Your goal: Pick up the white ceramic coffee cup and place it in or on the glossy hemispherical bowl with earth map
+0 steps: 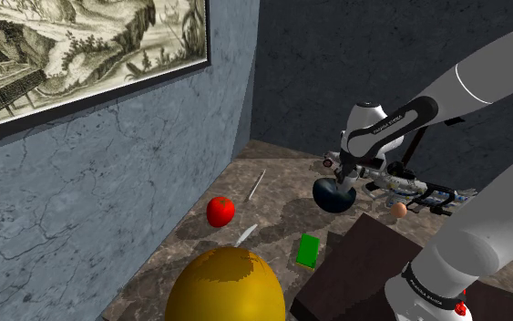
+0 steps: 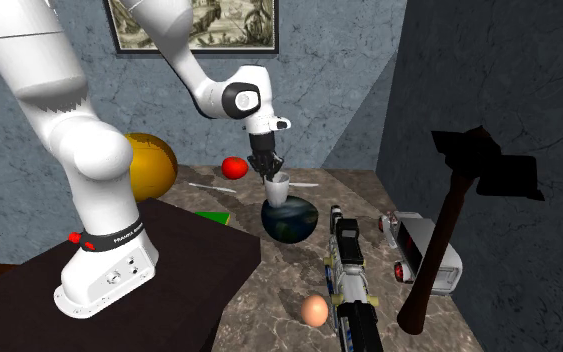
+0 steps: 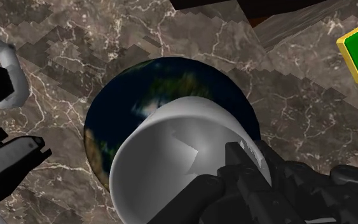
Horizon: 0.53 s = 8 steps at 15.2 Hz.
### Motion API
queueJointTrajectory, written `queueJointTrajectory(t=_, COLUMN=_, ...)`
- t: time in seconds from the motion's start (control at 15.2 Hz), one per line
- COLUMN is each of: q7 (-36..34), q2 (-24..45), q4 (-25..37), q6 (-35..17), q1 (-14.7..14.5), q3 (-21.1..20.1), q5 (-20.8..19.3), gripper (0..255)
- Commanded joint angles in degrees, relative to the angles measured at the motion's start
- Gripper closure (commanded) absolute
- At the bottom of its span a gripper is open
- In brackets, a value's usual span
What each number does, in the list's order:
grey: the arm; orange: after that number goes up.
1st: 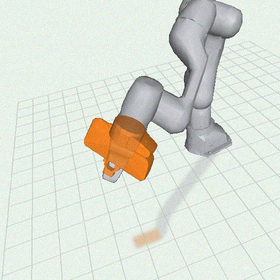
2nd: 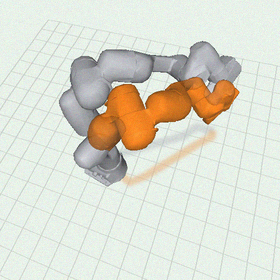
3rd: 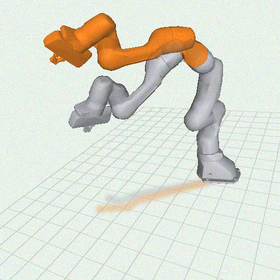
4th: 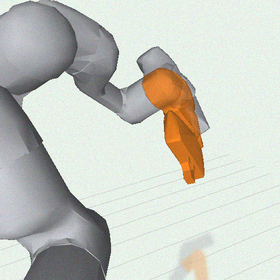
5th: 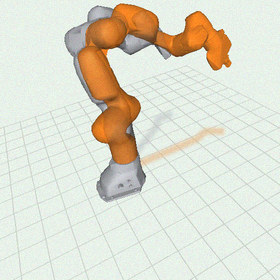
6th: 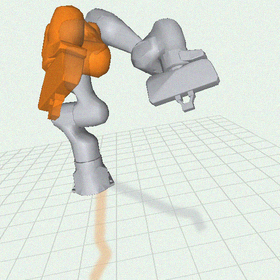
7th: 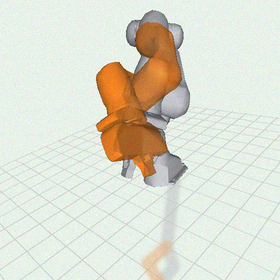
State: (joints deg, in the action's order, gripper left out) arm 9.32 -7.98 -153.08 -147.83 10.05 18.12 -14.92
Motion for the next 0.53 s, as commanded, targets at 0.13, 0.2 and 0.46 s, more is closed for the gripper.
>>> queueJointTrajectory(t=0.13, q7=0.01, q2=0.03, q4=0.0, q6=-0.06, q1=0.0, q3=0.01, q5=0.0, gripper=255)
queueJointTrajectory(t=0.2, q7=0.01, q2=0.03, q4=0.0, q6=-0.06, q1=0.0, q3=0.01, q5=0.0, gripper=255)
queueJointTrajectory(t=0.46, q7=0.01, q2=0.04, q4=0.0, q6=-0.06, q1=0.0, q3=0.01, q5=0.0, gripper=0)
